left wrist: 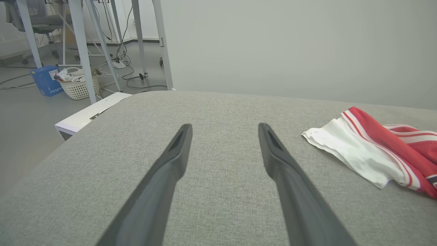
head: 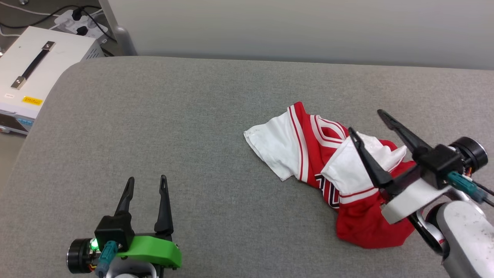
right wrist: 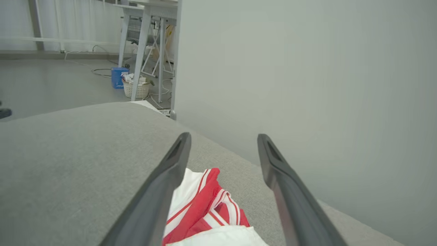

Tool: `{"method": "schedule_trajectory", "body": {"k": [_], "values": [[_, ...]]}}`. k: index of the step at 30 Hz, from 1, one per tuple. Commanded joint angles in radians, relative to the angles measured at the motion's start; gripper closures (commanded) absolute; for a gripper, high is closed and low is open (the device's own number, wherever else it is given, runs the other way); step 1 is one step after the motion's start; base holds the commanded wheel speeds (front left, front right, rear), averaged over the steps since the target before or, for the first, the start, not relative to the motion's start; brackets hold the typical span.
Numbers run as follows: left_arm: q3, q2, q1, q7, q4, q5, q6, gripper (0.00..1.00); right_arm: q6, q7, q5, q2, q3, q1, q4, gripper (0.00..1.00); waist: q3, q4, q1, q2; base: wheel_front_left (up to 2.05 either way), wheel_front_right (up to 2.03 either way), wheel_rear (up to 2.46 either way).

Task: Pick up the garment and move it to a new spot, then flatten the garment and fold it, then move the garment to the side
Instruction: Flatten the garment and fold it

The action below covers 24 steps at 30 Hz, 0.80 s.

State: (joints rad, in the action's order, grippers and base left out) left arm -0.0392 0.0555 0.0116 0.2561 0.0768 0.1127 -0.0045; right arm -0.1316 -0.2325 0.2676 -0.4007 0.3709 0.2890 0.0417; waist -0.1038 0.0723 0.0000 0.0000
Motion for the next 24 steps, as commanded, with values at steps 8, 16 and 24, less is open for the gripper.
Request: {"method": "schedule_trajectory", "body": {"k": [8,16,24], "values": [[-0.013,-0.005,-0.035,0.006,0.004,0.007,0.008,0.0,0.001,0.404,0.294,-0.236,0.385,0.247,0.007,0.0,-0.032,-0.006,0.0,0.0,0.0,0.0,0.0],[-0.048,-0.005,-0.071,0.006,0.01,0.035,0.028,0.0,0.001,0.707,0.473,-0.316,0.586,0.349,-0.006,0.0,-0.093,0.025,0.0,0.0,0.0,0.0,0.0],[-0.068,-0.005,-0.1,0.006,0.013,0.054,0.045,0.0,0.001,0.723,0.44,-0.295,0.725,0.407,0.188,0.0,-0.151,0.054,0.0,0.0,0.0,0.0,0.0]]}}
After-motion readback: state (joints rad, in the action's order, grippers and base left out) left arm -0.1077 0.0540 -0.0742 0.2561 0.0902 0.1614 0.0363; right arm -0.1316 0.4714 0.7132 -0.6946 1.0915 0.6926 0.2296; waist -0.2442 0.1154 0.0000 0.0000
